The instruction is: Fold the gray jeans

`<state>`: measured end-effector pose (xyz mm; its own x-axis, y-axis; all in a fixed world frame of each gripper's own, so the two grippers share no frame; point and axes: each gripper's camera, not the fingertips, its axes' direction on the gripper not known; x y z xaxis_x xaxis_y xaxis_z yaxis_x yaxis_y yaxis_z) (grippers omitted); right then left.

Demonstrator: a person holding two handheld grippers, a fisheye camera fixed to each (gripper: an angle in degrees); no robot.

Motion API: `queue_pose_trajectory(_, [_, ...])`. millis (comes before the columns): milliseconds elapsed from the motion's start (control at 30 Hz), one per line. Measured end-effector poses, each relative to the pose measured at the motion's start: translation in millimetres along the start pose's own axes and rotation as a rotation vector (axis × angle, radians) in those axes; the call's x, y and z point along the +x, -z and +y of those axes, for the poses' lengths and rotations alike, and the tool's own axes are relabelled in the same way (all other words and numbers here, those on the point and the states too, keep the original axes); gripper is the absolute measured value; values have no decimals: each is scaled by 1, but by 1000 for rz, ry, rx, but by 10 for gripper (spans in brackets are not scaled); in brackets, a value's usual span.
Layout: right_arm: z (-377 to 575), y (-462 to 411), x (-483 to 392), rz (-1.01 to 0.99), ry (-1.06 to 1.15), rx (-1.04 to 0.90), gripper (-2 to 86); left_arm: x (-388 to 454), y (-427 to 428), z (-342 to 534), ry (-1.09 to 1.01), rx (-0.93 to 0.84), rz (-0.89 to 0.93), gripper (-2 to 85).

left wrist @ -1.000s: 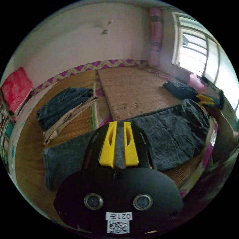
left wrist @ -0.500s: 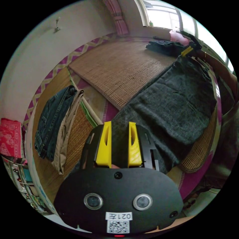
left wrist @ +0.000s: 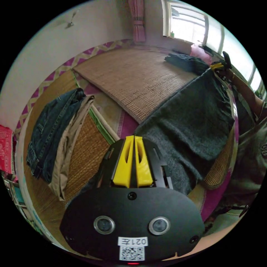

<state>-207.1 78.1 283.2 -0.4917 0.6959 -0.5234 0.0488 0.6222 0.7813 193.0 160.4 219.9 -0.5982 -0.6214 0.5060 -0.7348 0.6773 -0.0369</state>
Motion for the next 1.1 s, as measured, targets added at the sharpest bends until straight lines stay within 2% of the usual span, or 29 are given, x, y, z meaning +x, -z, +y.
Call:
queue_pose_trajectory(100, [8, 21, -9, -2, 1, 37, -4, 10, 45, 31, -1, 156, -31, -8])
queue_pose_trajectory(267, [53, 95, -65, -3, 64, 183, -4, 69, 169, 129, -60, 438, -59, -10])
queue_pose_trajectory(367, [97, 129, -122, -24, 131, 243, -5, 115, 211, 195, -71, 473, -44, -10])
queue_pose_trajectory(500, [154, 130, -185, -79, 145, 226, -5, 155, 209, 273, 30, 460, 8, -9])
queue_pose_trajectory(700, [223, 53, -230, -177, 0, 55, -4, 176, 146, 379, 327, 391, 116, -8])
queue_pose_trajectory(833, [237, 26, -233, -146, -103, 42, -4, 168, 159, 417, 438, 540, 160, -4])
queue_pose_trajectory(900, [238, 31, -235, -146, -91, 49, -4, 157, 175, 420, 491, 567, 91, 1])
queue_pose_trajectory(967, [239, 36, -234, -149, -81, 47, -4, 123, 193, 432, 731, 580, -108, 22])
queue_pose_trajectory(1033, [239, 37, -233, -155, -75, 38, -4, 86, 195, 447, 959, 518, -166, 42])
queue_pose_trajectory(1067, [240, 36, -233, -153, -71, 31, -4, 59, 189, 455, 1072, 425, -150, 65])
queue_pose_trajectory(1100, [240, 36, -233, -152, -69, 28, -4, 48, 185, 459, 1116, 399, -144, 82])
